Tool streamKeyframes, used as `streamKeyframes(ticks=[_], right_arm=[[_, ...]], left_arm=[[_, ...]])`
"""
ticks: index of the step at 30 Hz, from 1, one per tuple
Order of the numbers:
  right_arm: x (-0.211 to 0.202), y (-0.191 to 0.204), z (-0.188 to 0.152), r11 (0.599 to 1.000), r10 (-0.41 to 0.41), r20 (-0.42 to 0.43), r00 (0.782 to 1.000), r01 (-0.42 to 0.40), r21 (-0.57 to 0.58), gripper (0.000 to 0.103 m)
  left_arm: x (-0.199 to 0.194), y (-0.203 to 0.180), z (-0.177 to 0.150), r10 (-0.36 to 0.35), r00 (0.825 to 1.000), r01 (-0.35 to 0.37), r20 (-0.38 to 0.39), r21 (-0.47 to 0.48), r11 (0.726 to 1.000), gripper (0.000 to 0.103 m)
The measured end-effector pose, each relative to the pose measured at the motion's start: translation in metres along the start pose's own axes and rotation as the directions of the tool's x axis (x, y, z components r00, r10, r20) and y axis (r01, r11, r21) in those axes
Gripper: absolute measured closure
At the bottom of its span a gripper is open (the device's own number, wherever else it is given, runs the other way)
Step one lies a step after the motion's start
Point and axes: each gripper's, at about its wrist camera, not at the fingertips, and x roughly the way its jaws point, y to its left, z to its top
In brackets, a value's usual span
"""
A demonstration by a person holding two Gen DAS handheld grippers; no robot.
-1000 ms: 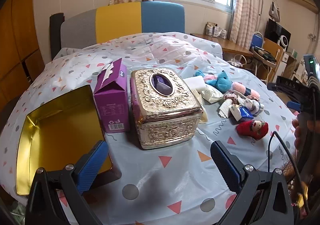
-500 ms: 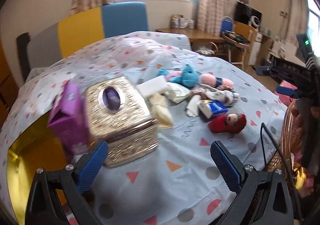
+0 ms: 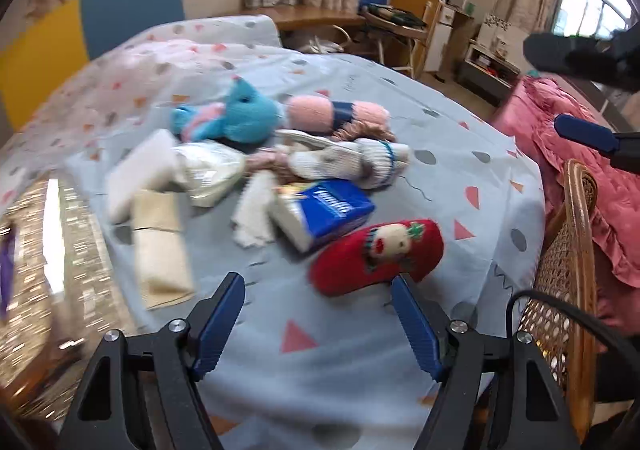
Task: Organize soft objects
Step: 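Grasp the red plush slipper with the left gripper while the right grasps the Tempo pack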
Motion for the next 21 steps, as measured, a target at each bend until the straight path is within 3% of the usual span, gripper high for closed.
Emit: streamKeyframes(ticks=[1,3,5,11,12,13,14,15,21], right_arm=[[0.002,-0.001,0.000,1.000,-0.002,-0.003,1.000,0.002,0.003,0.000],[0.005,-0.005,0.001,1.000,-0.003,-0.012,1.000,0.003,0.011,0.000],[0.008,-0.007,0.002,1.000,-0.009,-0.019,1.000,0.010,0.013,0.000],[0.014,-0.010,0.005,1.000,-0.027,-0.033,0.999,0.027,0.012,0.000],[0.014,-0.010,0.006,1.000,-0.026,-0.032,0.999,0.026,0.013,0.000],[0.015,-0.009,0.007,1.000,-0.025,-0.031,0.999,0.026,0.015,0.000],[0.016,-0.009,0.008,1.000,-0.027,-0.032,0.999,0.028,0.015,0.000],[0.017,-0.008,0.009,0.999,-0.028,-0.034,0.999,0.029,0.015,0.000],[0.037,-0.001,0.006,1.000,-0.019,-0.096,0.995,0.020,0.009,0.000]], left_arm=[[0.005,-0.003,0.002,-0.007,1.000,0.008,-0.005,0.002,1.000,0.022],[0.017,-0.010,0.007,-0.001,1.000,0.001,-0.010,-0.005,1.000,0.008],[0.023,-0.014,0.011,-0.011,1.000,0.011,-0.003,-0.022,1.000,0.004],[0.054,-0.025,0.017,-0.004,0.999,0.002,-0.042,-0.036,0.999,0.003],[0.059,-0.024,0.015,-0.013,0.998,0.011,-0.054,-0.042,0.999,0.021],[0.061,-0.021,0.012,-0.044,0.997,0.040,-0.065,-0.059,0.997,0.032],[0.062,-0.016,0.008,-0.100,0.992,0.094,-0.073,-0.086,0.992,0.051],[0.060,-0.010,0.004,-0.116,0.990,0.107,-0.076,-0.110,0.988,0.079],[0.034,0.015,-0.025,-0.147,0.988,0.139,-0.055,-0.134,0.981,0.089]])
